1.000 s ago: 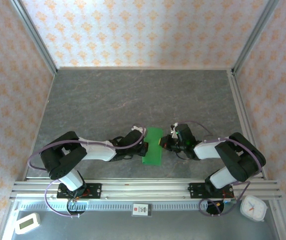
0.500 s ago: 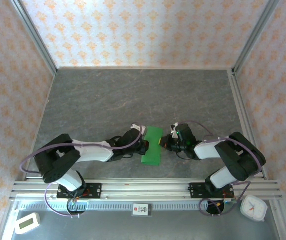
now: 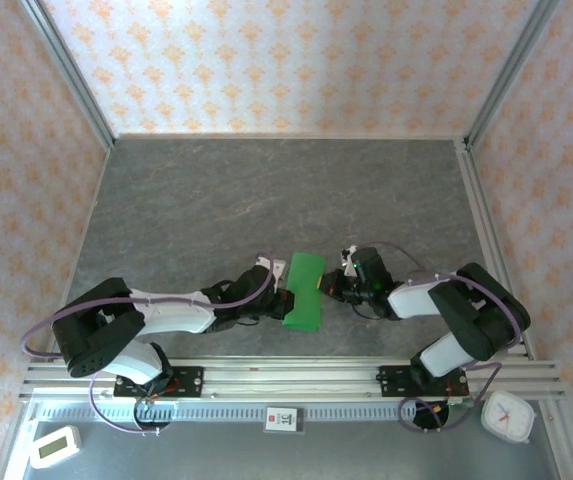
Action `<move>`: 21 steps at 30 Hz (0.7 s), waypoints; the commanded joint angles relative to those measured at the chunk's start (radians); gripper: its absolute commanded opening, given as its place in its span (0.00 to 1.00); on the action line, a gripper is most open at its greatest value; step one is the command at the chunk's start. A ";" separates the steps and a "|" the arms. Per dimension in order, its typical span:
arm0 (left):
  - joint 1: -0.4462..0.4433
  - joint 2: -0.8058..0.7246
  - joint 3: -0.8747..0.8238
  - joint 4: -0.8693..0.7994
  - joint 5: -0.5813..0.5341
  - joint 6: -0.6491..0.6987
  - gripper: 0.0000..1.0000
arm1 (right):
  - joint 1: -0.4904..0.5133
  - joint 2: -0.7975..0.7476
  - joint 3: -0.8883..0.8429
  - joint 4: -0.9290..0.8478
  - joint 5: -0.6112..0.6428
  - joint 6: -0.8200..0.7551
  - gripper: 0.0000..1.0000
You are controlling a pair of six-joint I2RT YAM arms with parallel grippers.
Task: Fold a paper plane with a square sheet of paper (pick it up from the middle)
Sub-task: First fold the square sheet of paper in half at the center of the table.
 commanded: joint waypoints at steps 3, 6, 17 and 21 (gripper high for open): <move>-0.013 -0.029 -0.047 0.058 0.025 -0.019 0.00 | 0.019 0.120 -0.019 -0.060 0.088 -0.009 0.00; -0.013 -0.020 -0.062 0.057 0.007 -0.016 0.00 | 0.019 0.125 -0.017 -0.055 0.085 -0.008 0.00; -0.012 0.050 -0.116 0.108 -0.029 -0.027 0.00 | 0.021 0.128 -0.022 -0.049 0.082 -0.005 0.00; -0.013 0.059 -0.122 0.111 -0.039 -0.027 0.00 | 0.021 0.126 -0.019 -0.049 0.076 -0.005 0.00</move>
